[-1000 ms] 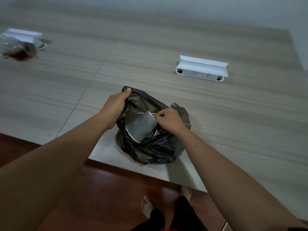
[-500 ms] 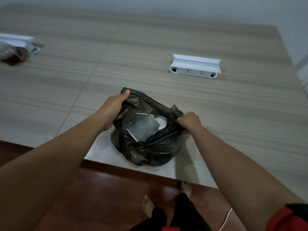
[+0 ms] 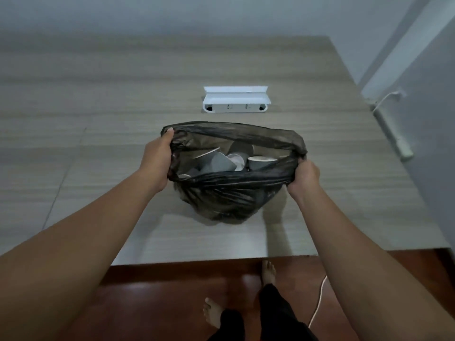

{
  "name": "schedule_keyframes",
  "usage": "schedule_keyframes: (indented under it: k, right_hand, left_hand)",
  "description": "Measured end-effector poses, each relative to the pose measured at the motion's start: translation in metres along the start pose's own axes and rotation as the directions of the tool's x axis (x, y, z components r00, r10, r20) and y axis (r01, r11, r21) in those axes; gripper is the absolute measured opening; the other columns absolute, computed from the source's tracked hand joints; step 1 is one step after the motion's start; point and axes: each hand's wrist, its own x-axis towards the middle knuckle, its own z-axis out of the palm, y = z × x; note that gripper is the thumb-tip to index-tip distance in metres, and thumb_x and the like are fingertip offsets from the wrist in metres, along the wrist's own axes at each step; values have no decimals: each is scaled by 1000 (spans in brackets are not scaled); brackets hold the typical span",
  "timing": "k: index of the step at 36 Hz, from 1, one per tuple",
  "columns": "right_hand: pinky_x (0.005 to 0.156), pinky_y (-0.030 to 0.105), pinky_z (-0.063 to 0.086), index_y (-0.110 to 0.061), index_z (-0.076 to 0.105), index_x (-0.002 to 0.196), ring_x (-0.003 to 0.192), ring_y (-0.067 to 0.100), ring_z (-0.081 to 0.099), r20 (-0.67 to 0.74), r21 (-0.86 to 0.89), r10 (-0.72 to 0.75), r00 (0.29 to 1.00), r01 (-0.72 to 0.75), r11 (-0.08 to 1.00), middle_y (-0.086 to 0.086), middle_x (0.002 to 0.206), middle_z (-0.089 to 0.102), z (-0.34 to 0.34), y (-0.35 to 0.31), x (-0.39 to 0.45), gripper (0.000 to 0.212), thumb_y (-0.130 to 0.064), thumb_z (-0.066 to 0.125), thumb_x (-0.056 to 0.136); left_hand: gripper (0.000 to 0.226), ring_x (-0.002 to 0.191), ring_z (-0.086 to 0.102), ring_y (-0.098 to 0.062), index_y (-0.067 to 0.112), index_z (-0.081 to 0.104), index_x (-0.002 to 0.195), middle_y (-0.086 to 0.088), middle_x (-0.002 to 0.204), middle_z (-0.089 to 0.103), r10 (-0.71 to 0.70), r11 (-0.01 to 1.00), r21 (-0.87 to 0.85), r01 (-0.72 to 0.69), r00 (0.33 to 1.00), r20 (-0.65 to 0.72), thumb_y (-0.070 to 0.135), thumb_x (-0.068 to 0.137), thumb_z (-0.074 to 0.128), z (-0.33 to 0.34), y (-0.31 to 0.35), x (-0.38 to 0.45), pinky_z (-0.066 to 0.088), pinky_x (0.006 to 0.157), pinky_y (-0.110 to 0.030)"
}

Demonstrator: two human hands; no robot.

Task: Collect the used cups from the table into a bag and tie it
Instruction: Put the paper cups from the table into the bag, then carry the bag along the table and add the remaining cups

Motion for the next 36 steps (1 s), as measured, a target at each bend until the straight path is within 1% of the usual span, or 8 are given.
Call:
schedule_keyframes:
  k: [5,9,16,21,26,28,32,36]
  right_hand:
    - [78,46,51,-9,66,86,91,35,63,20,-620,-502,865,404,673,13,91,67,-70,-43,2,30,-23,42,98]
    - [67,31,34,-6,63,88,82,29,56,25,-785,-644,765,414,461,15,95,67,-124,-77,-3,31,-22,38,99]
    - [71,38,56,-21,66,98,91,18,66,-255,-86,-324,911,313,946,-1,99,69,-228,-125,-19,19,-30,50,101]
    - [78,43,53,-16,62,114,103,22,63,-142,364,-107,984,153,919,3,110,66,-303,-141,-34,28,-31,42,103]
    - [103,46,46,-6,59,129,116,34,62,-97,596,-99,990,137,791,19,126,65,-383,-144,-56,45,-26,34,98]
    - [107,46,42,-8,63,118,121,36,58,-133,654,-112,985,172,736,21,136,58,-411,-143,-63,47,-40,37,96]
    - [103,56,44,1,57,125,118,45,59,-45,610,-153,987,148,779,28,128,61,-469,-147,-72,114,-93,47,62]
    - [97,50,51,-1,60,123,112,40,65,-122,370,-192,974,224,902,25,121,66,-532,-158,-90,102,-77,75,57]
  left_hand:
    - [28,63,74,-16,20,70,90,3,74,77,34,999,14,-36,995,96,45,94,57,58,1,-11,56,52,-25]
    - [30,79,74,-19,21,71,87,3,82,76,80,994,56,-92,980,184,46,93,57,112,-3,-34,58,70,-31]
    - [36,74,74,-19,13,71,94,-3,84,77,112,986,71,-149,920,375,44,97,54,208,-16,-82,60,70,-34]
    - [43,85,54,-30,9,70,104,-16,95,62,78,988,82,-134,871,486,48,94,54,270,-29,-129,43,78,-44]
    - [38,87,75,-26,11,71,102,-9,96,78,33,987,106,-117,809,586,44,96,54,336,-53,-187,59,80,-39]
    - [39,88,75,-27,11,71,101,-9,94,78,9,985,129,-114,786,619,46,95,55,360,-61,-209,60,79,-39]
    - [39,79,76,-26,10,72,94,-9,87,79,-31,984,150,-95,743,669,46,93,58,408,-80,-251,60,59,-33]
    - [40,81,76,-27,8,72,96,-11,90,78,-86,981,178,-75,659,747,45,93,58,457,-115,-306,60,60,-33]
